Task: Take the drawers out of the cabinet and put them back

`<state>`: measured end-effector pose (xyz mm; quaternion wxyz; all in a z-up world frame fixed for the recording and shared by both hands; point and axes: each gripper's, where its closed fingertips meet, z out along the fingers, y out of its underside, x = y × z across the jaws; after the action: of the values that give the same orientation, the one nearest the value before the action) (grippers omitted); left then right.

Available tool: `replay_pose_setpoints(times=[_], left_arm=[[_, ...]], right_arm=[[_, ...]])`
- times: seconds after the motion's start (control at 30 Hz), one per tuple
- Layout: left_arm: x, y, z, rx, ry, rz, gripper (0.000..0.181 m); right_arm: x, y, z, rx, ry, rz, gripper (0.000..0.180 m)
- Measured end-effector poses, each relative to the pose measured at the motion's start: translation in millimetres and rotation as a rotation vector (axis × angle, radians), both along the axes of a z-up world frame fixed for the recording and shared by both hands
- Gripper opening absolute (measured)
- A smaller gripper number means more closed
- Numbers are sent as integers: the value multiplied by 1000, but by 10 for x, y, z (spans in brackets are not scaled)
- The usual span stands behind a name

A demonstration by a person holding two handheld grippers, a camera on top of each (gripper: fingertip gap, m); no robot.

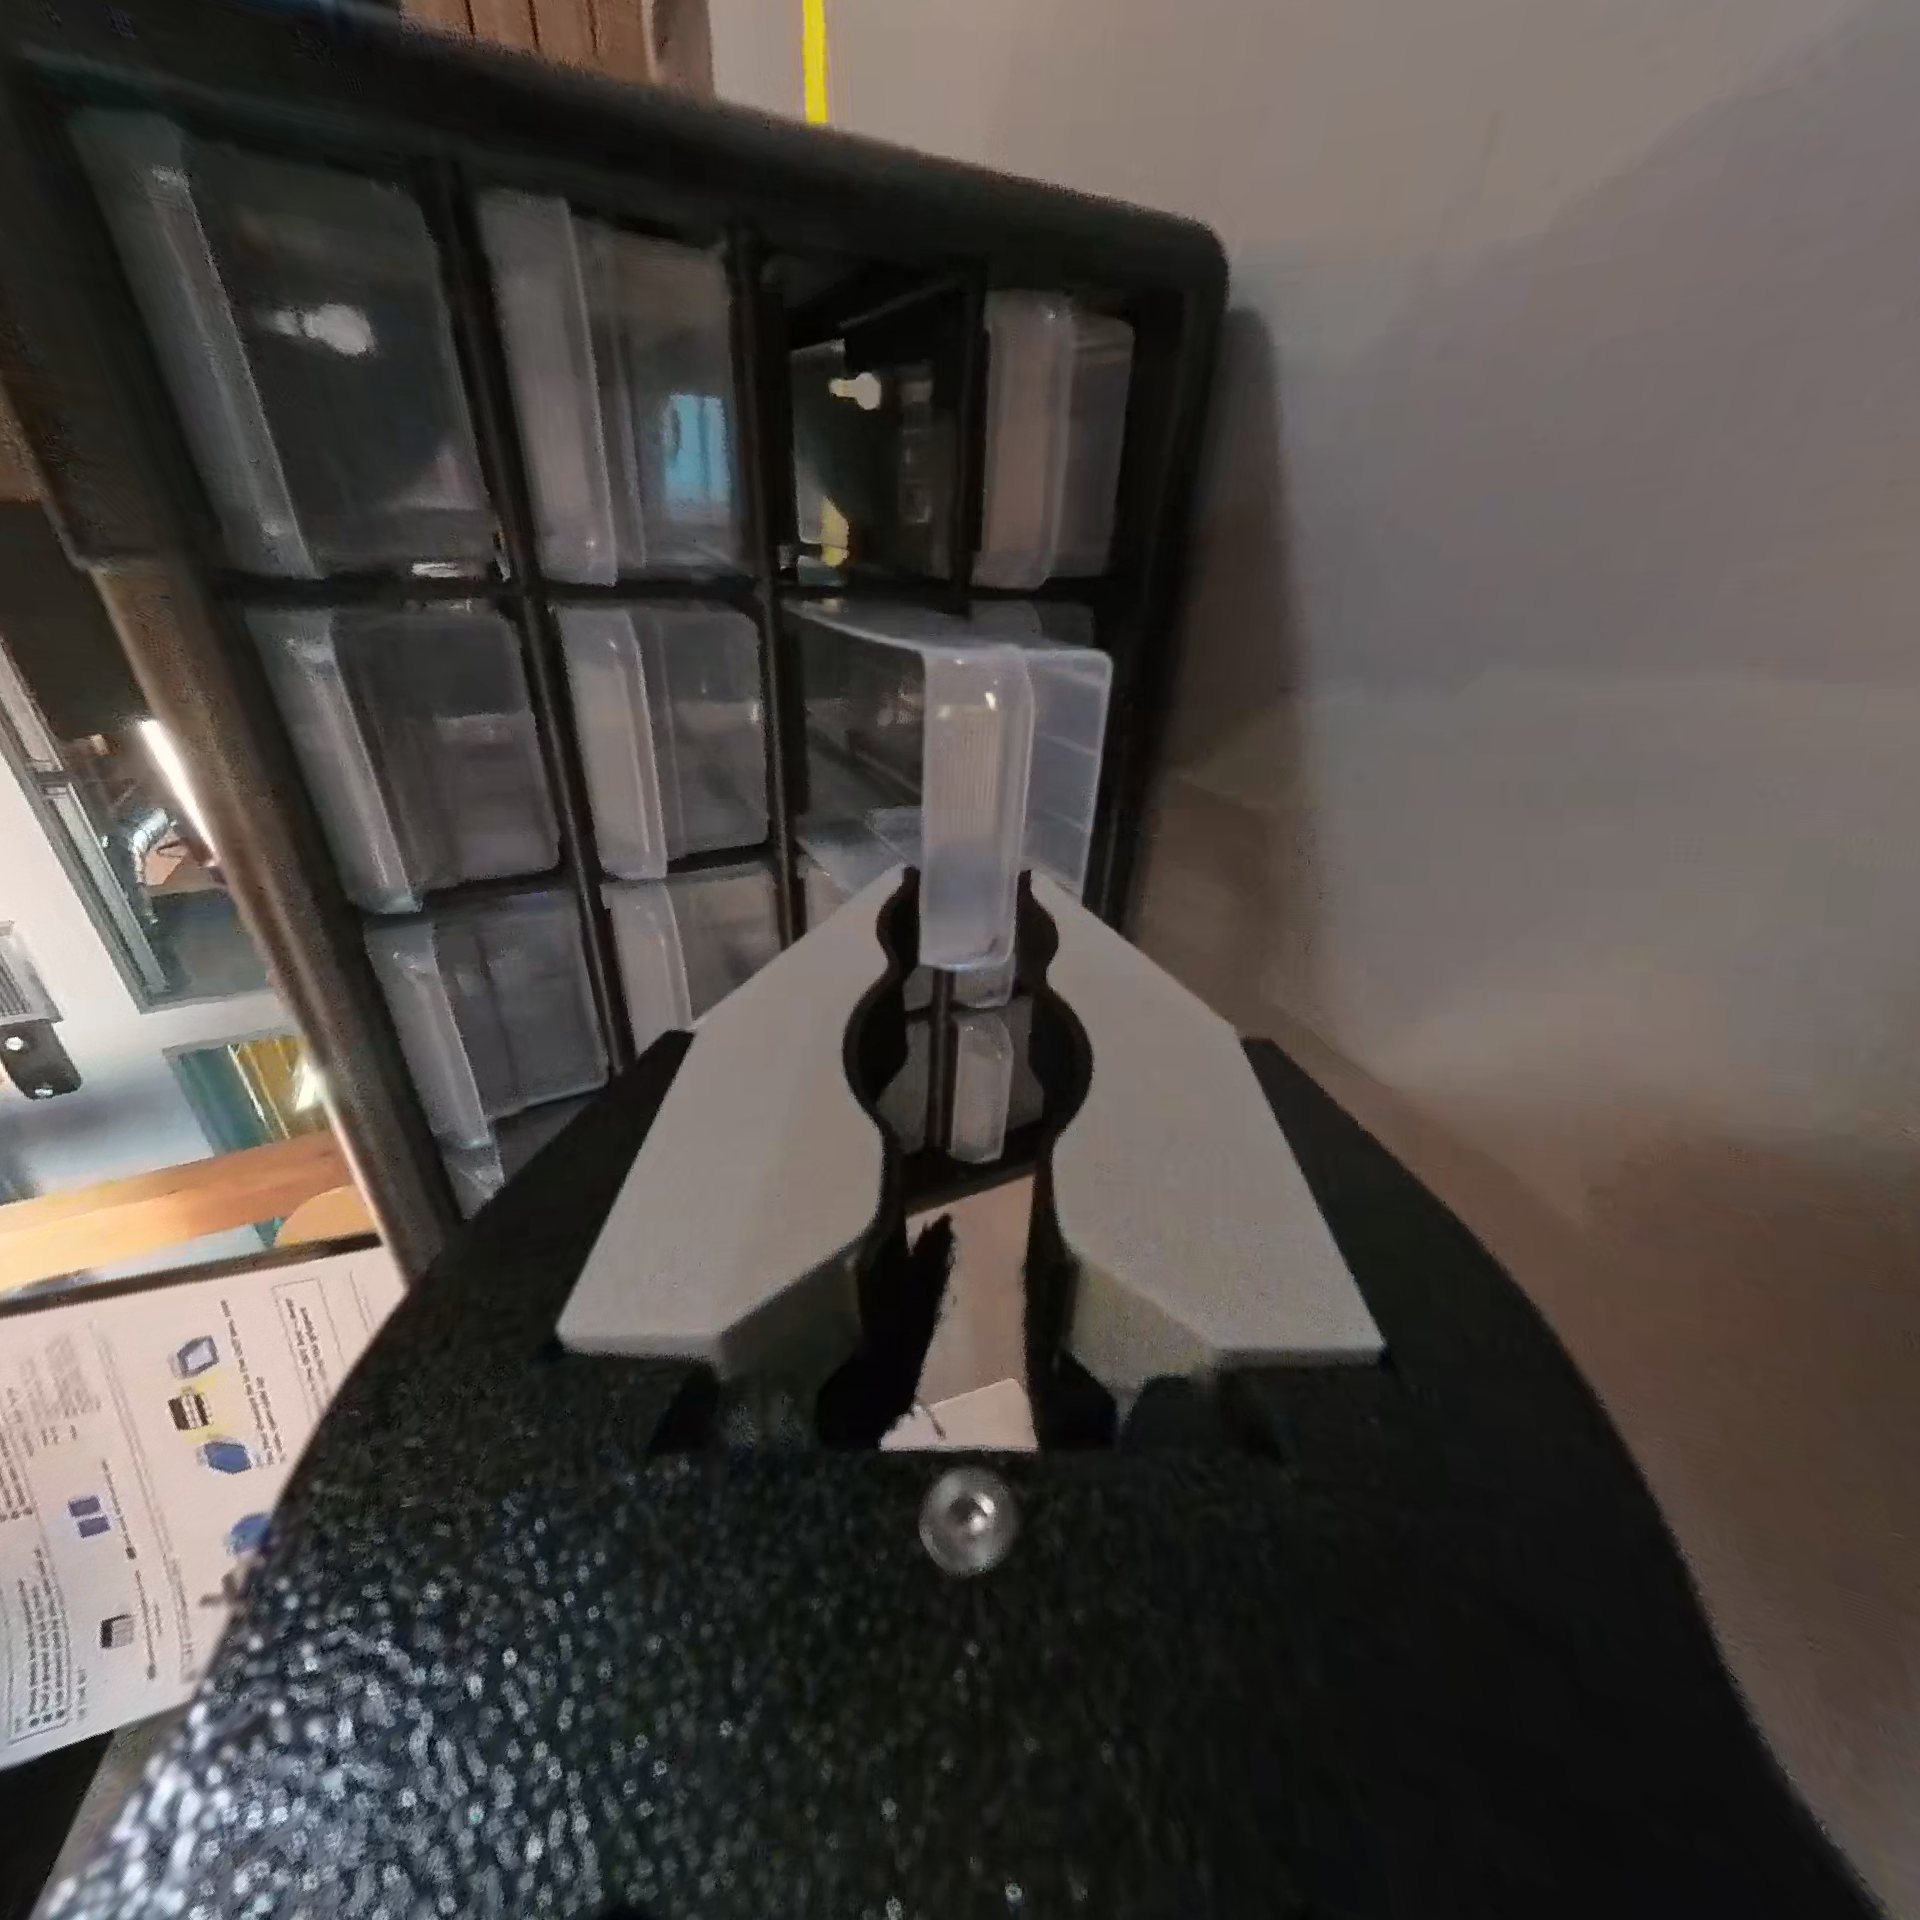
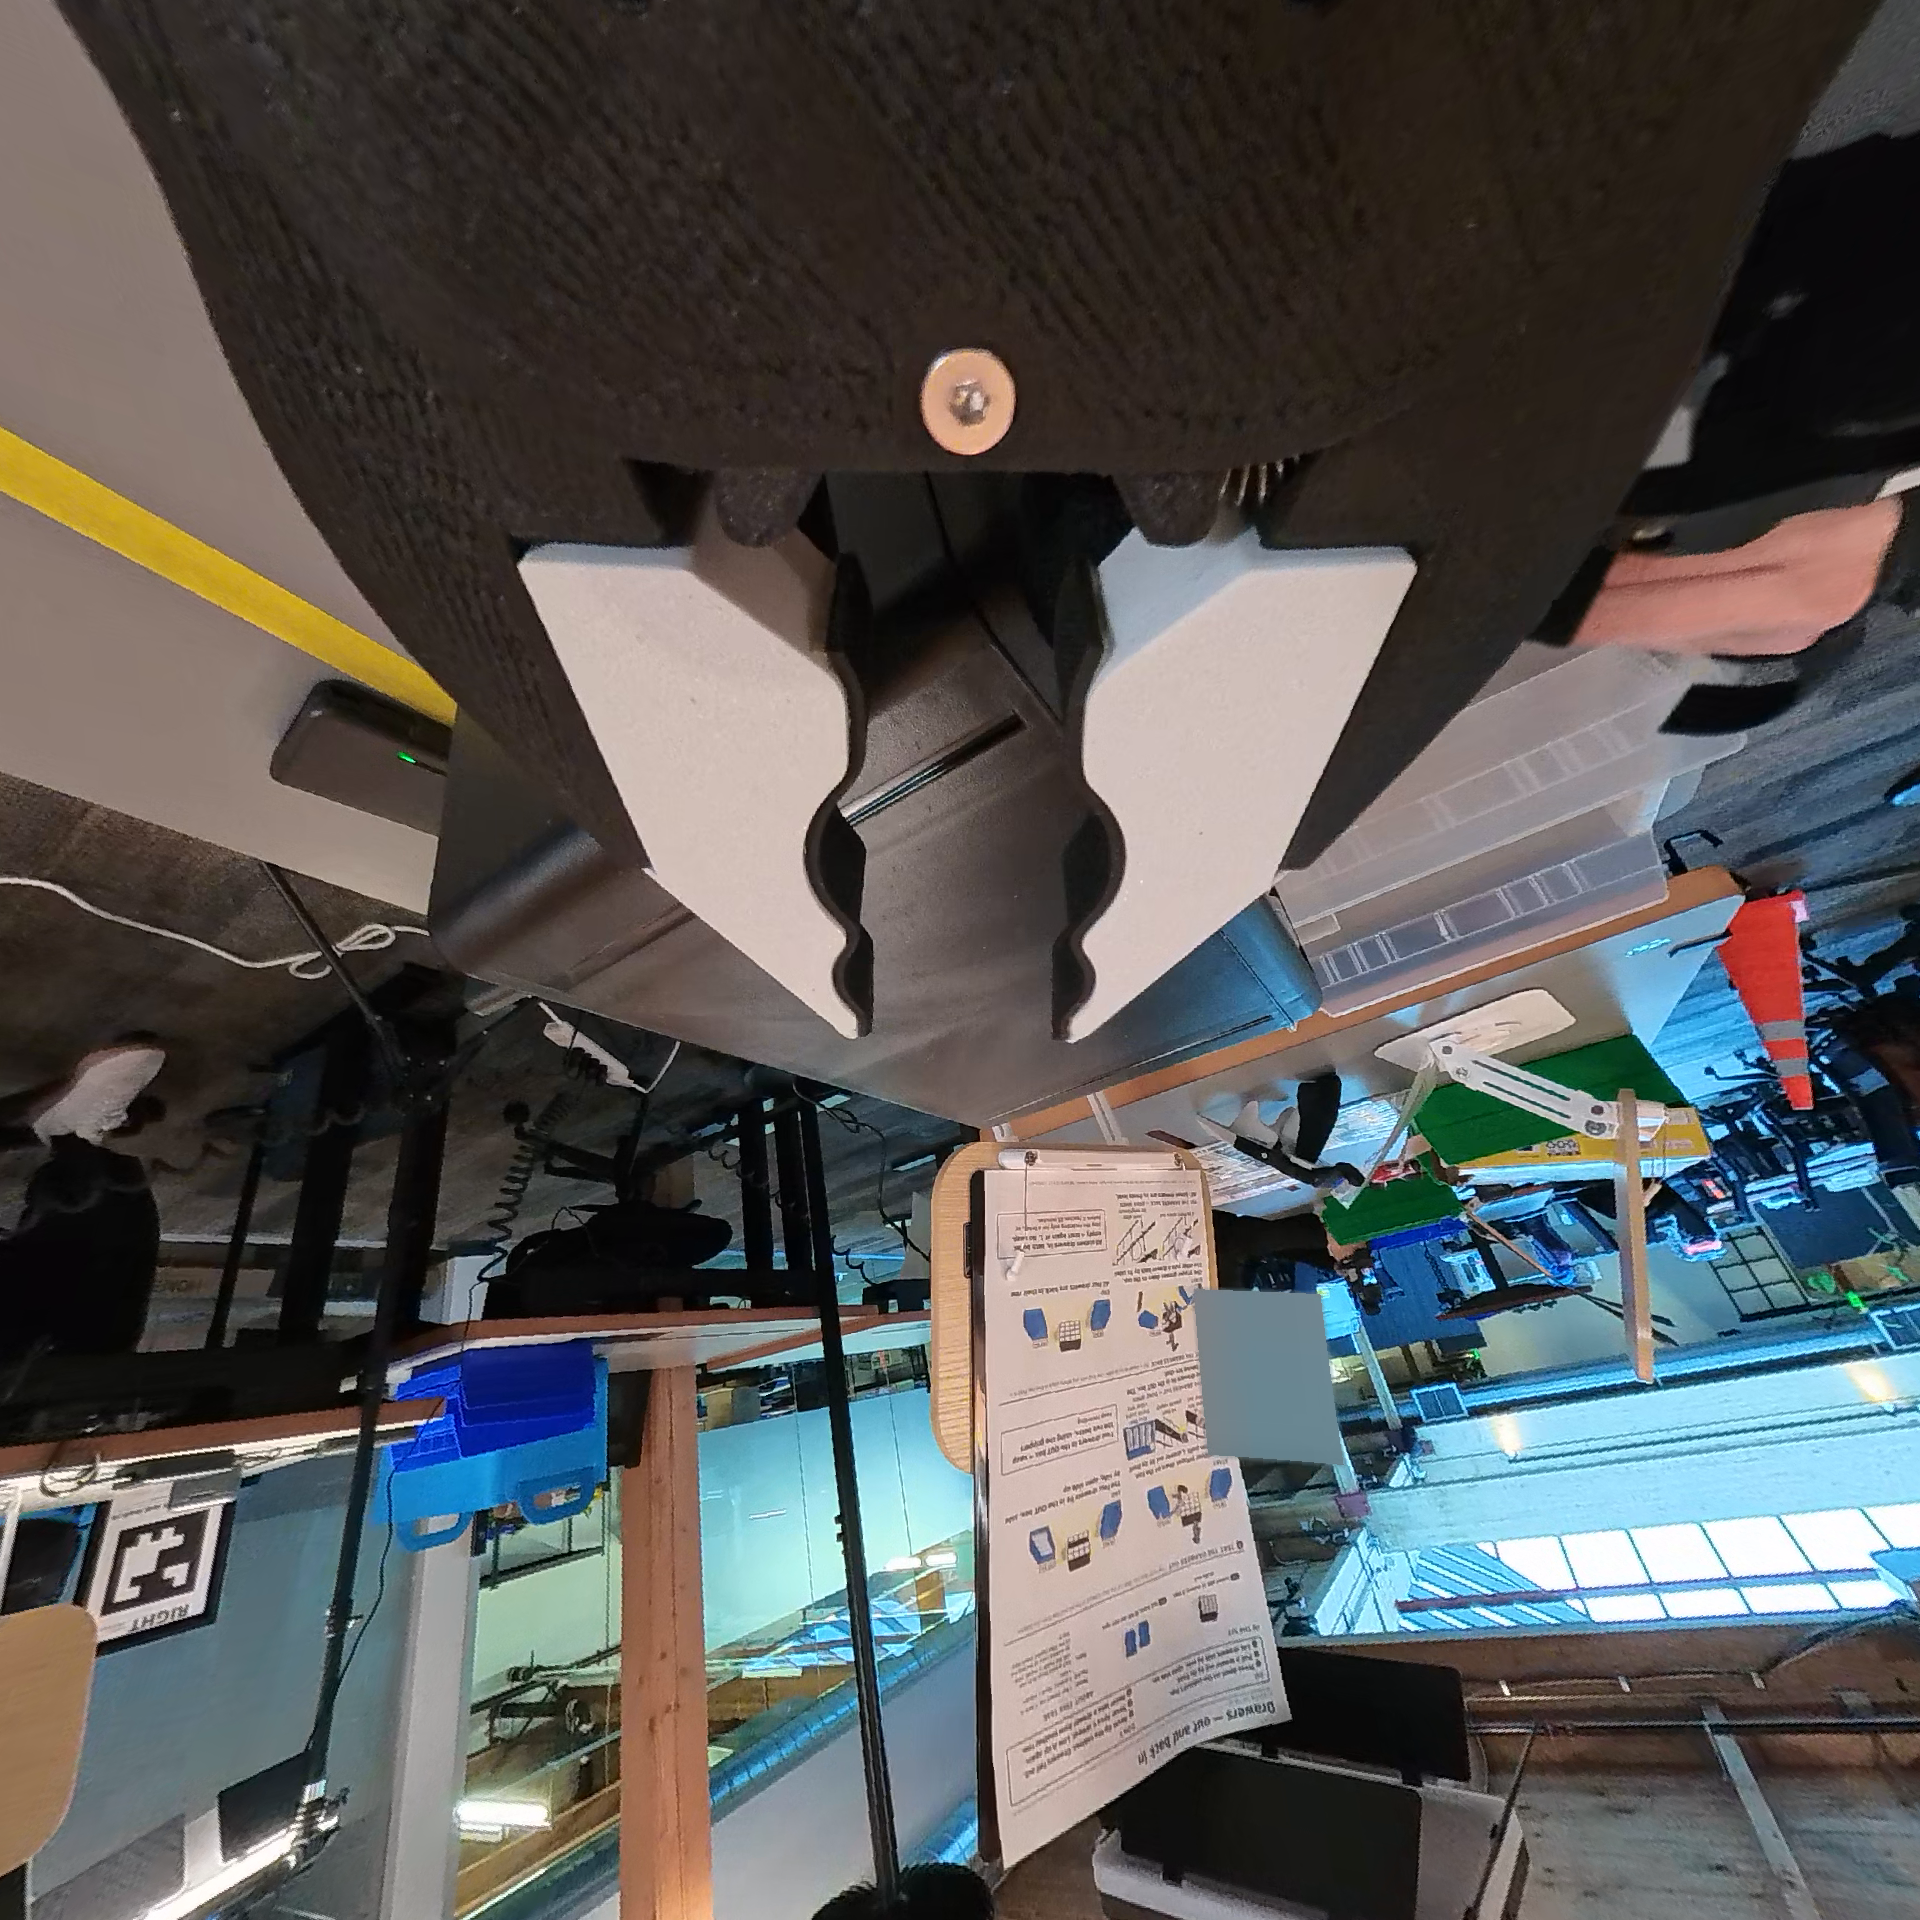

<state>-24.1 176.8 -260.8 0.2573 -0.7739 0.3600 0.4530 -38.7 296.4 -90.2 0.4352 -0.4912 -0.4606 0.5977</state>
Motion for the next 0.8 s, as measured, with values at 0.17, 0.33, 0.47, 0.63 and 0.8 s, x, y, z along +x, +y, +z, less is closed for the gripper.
replay_pose_setpoints(times=[0.17, 0.33, 0.47, 0.63, 0.8], left_arm=[[-205, 286, 15, 63, 29, 7, 15], [-339, 433, 49, 215, -78, 5, 24], [-114, 349, 113, 323, -81, -72, 40], [32, 413, -122, 269, -174, -111, 32], [-43, 571, -206, 246, -250, -84, 32]], right_arm=[[-7, -4, 3, 11, -3, -9, 33], [-12, -23, -3, 36, -15, -14, 32], [-11, -24, 0, 36, -12, -12, 32], [-8, -22, 0, 31, -10, -9, 32], [-7, -19, 3, 27, -7, -6, 32]])
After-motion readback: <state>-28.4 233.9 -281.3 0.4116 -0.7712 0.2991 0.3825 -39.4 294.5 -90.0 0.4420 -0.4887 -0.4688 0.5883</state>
